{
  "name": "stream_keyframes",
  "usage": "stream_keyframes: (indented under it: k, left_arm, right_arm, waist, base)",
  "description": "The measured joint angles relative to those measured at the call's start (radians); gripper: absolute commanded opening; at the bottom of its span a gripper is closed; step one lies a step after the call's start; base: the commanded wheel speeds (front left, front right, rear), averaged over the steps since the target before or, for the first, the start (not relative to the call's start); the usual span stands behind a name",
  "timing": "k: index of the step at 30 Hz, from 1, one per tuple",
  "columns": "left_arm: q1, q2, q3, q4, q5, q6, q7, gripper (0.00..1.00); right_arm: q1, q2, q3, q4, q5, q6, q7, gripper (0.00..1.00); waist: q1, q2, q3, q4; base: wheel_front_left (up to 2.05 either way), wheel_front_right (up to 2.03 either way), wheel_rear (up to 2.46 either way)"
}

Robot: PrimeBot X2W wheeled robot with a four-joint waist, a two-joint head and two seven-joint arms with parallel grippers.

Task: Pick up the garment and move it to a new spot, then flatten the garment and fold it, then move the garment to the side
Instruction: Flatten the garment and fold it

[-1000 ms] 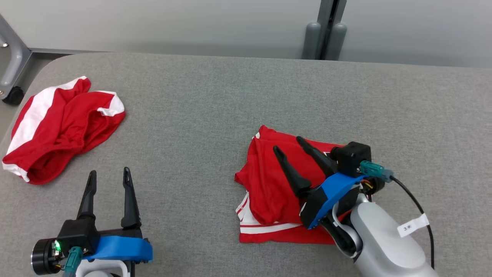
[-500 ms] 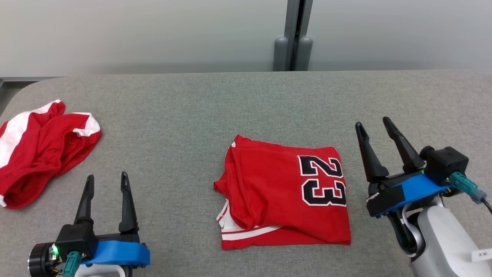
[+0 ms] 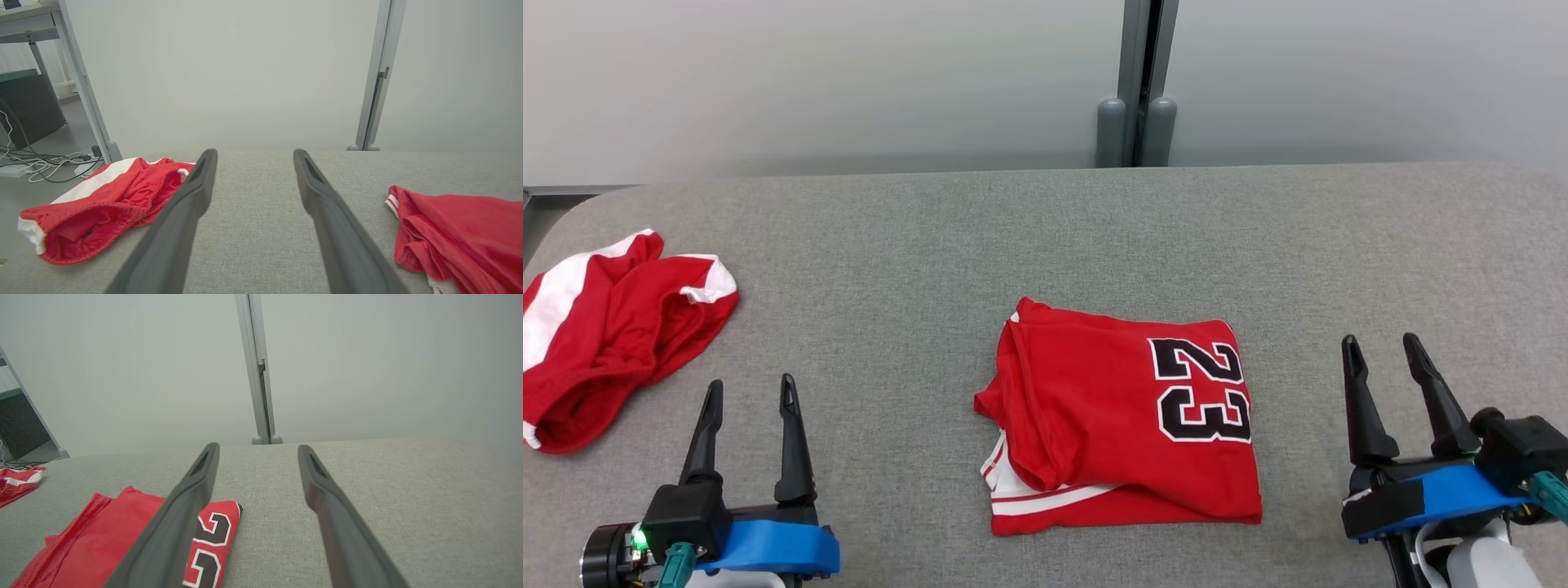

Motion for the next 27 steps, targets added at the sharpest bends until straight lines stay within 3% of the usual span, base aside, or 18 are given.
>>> stream_keyframes:
  k: [9, 27]
  left_arm:
    - [0.005, 0.002, -0.021, 0.000, 0.012, -0.009, 0.000, 1.00]
    - [-0.039, 0.010, -0.330, 0.091, 0.022, -0.082, 0.030, 1.00]
  right_arm:
    - [0.033, 0.026, -0.020, -0.037, -0.020, 0.000, 0.029, 1.00]
    - [0.040, 0.039, -0.002, -0.038, -0.023, 0.000, 0.044, 1.00]
  waist:
    - [0.0000, 0.0000, -0.012, 0.001]
    - [0.0000, 0.0001, -0.029, -0.011]
  base:
    - [0.00, 0.00, 0.00]
    - [0.00, 0.00, 0.00]
